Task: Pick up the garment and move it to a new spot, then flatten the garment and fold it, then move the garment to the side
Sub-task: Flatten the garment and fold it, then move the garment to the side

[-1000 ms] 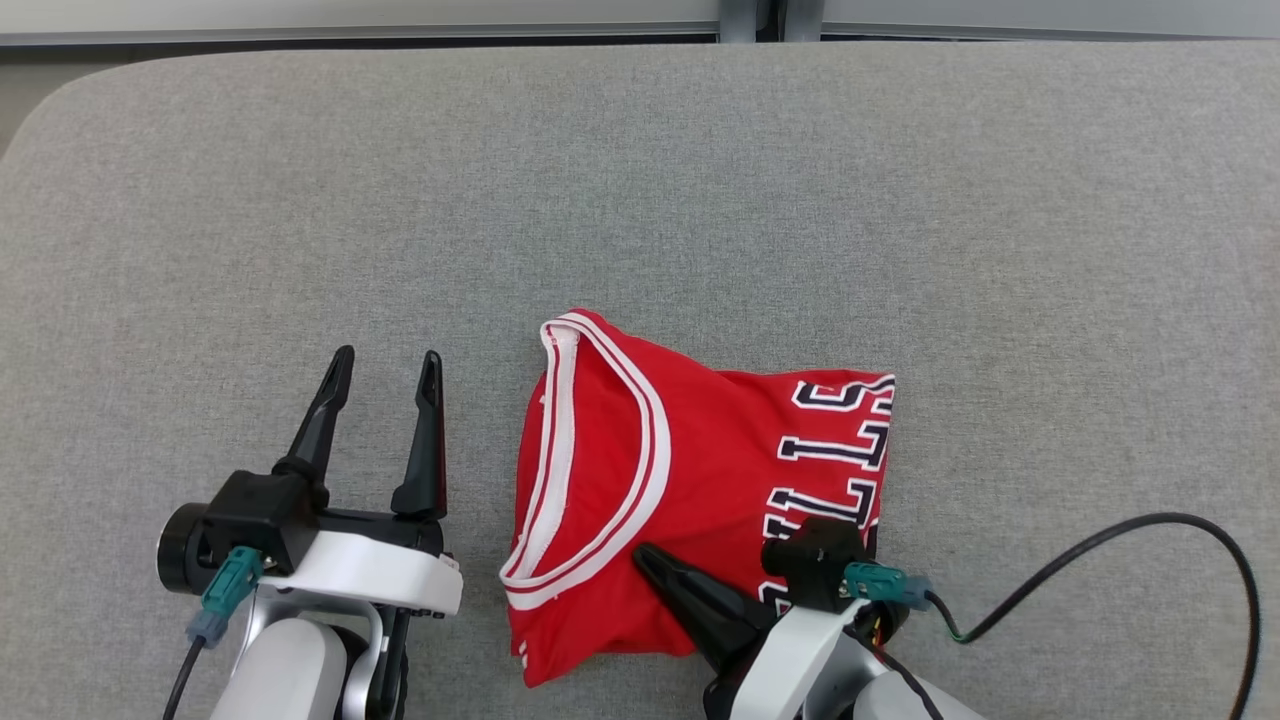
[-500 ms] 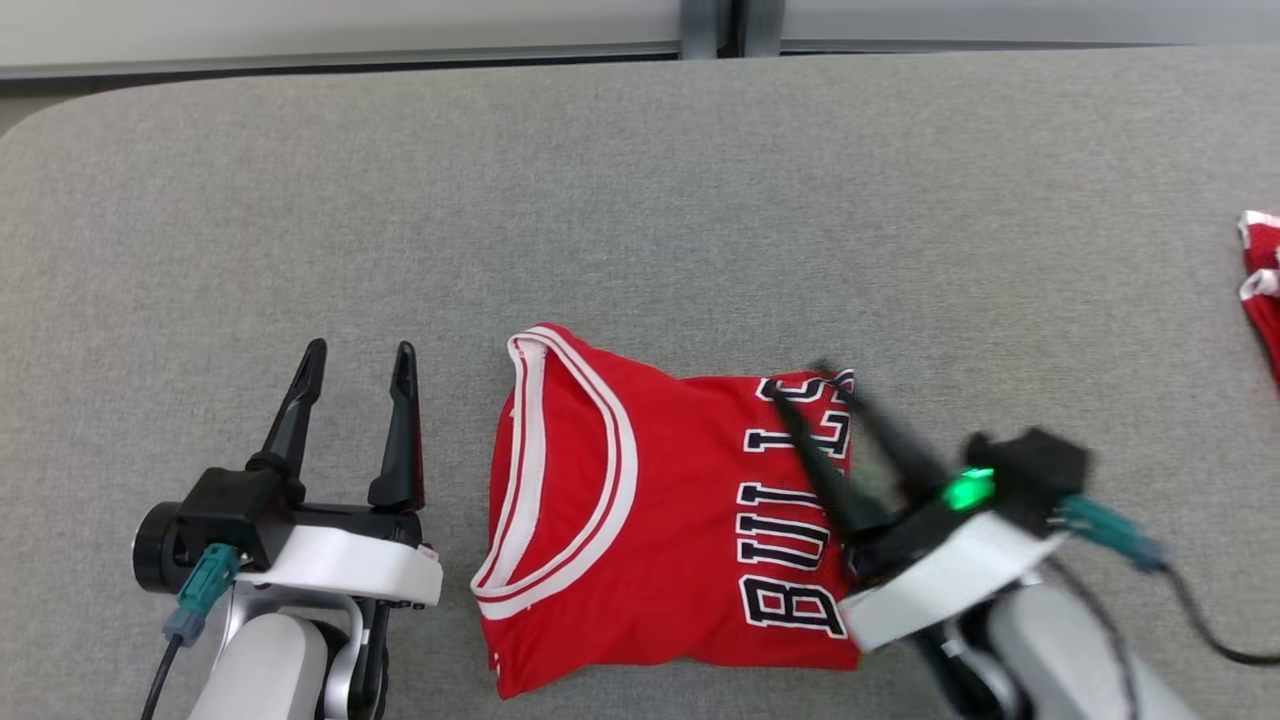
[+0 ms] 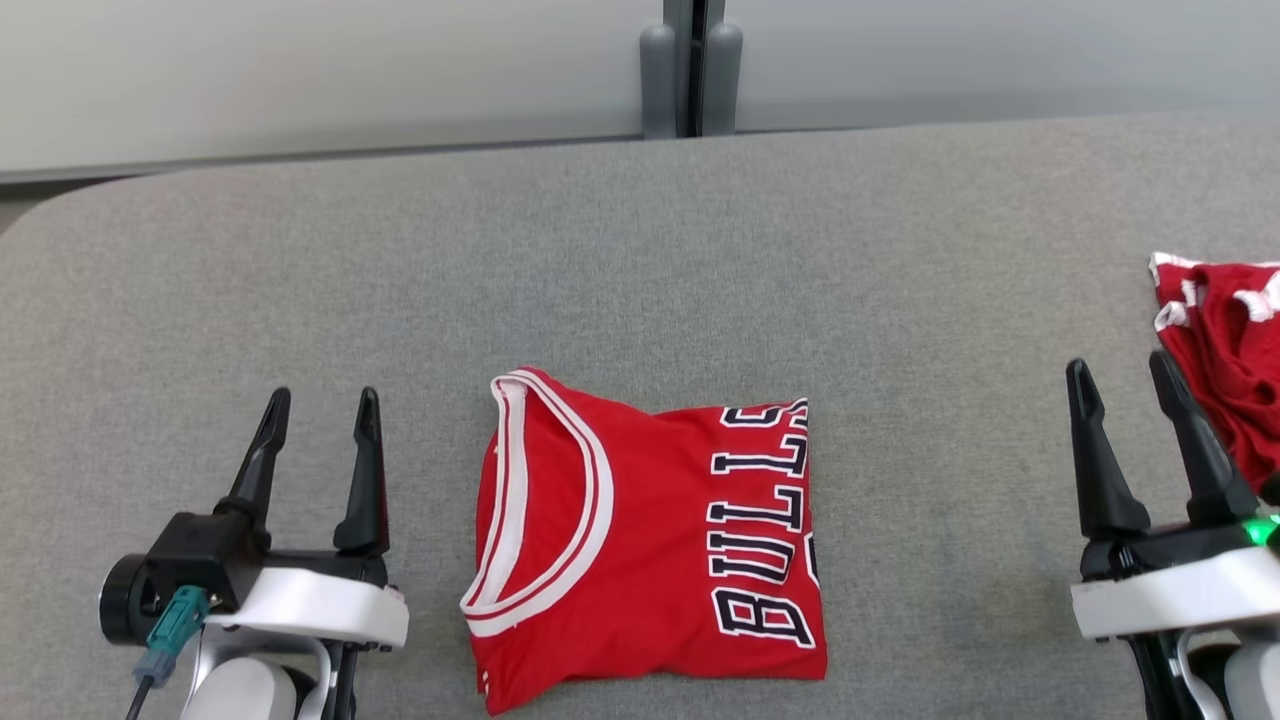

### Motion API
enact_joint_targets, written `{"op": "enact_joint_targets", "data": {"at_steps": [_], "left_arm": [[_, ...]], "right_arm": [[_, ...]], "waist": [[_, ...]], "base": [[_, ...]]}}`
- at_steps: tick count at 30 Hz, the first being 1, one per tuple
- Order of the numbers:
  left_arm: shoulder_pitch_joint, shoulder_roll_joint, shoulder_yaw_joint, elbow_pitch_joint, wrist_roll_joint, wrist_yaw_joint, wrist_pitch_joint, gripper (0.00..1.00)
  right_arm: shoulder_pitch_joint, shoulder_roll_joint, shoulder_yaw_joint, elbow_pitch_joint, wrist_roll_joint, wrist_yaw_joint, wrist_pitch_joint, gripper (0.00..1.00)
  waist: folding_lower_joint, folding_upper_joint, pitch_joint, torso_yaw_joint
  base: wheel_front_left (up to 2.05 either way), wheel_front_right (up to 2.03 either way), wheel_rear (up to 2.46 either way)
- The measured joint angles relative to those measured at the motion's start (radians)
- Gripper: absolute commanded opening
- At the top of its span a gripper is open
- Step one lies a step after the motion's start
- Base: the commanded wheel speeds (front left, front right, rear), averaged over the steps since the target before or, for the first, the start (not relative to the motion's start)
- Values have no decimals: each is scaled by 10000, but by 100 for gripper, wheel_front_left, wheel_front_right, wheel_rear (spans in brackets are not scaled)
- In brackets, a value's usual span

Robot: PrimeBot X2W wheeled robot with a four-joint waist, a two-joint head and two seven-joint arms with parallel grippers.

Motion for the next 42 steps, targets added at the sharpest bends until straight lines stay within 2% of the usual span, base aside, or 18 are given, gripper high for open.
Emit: {"op": "enact_joint_targets", "data": {"at_steps": [18,42], "left_arm": [[1170,397,-155,163,-94,-12,234,100],[1205,529,-272,136,-150,132,309,100]], "right_arm": [[2262,462,-815,-1049,-474,0,1164,100],[2516,514,-890,-1605,-811,0,1685,100]], "waist": [[0,0,-1453,43],[0,0,-1329,92]], "base": [[0,0,0],[0,0,0]]}}
